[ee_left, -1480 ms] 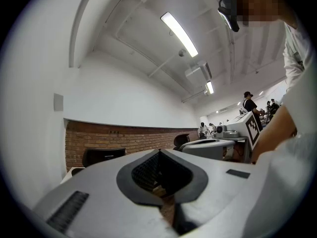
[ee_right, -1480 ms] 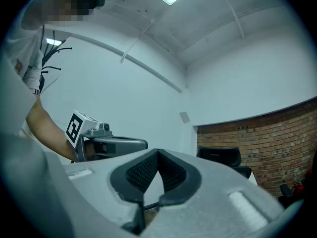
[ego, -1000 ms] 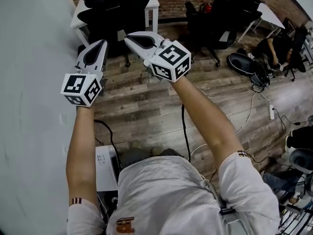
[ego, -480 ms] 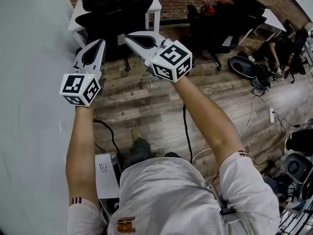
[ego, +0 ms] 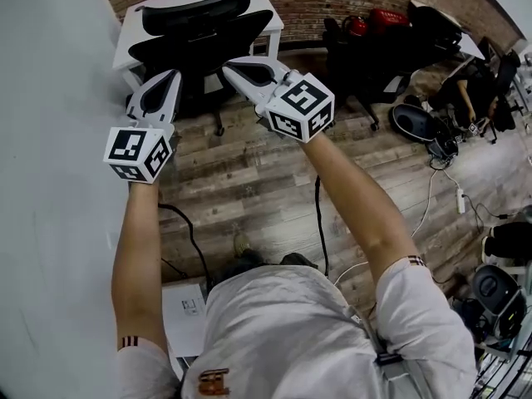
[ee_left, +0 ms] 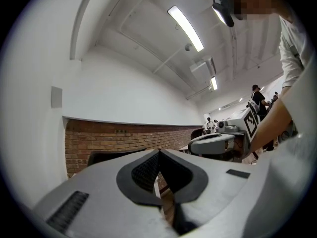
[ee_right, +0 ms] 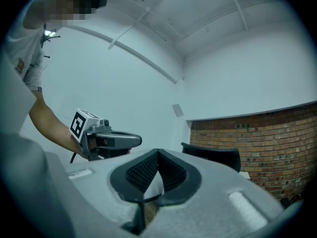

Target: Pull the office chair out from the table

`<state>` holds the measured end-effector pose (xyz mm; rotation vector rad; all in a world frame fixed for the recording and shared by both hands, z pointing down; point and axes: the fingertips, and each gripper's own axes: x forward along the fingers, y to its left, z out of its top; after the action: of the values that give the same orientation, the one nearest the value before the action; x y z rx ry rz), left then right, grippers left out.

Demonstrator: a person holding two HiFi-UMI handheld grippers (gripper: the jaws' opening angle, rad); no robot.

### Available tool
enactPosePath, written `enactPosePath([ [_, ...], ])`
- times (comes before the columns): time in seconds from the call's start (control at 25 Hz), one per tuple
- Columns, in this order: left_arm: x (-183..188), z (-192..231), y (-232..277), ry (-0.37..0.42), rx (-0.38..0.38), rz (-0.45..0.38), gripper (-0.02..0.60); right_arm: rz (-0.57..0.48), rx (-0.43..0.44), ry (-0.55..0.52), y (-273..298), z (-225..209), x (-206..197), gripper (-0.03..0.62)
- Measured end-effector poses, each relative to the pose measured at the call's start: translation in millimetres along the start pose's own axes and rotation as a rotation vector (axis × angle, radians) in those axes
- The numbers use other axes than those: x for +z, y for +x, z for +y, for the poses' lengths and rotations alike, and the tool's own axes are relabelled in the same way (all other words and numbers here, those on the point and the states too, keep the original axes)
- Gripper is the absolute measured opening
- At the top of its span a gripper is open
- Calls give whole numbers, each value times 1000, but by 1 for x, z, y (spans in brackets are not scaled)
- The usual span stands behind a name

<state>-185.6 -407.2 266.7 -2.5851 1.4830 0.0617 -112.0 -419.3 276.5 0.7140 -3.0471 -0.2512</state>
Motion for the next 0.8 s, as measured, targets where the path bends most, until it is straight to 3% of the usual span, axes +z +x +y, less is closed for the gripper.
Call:
enactPosePath([
  [0.32,-17,62,22,17,-6,0,0,35,-67,-38,39,-40,-16,2],
  [0.8,-37,101,72,70,-1,64,2,106,-108,-101,59,-118,-32,3],
])
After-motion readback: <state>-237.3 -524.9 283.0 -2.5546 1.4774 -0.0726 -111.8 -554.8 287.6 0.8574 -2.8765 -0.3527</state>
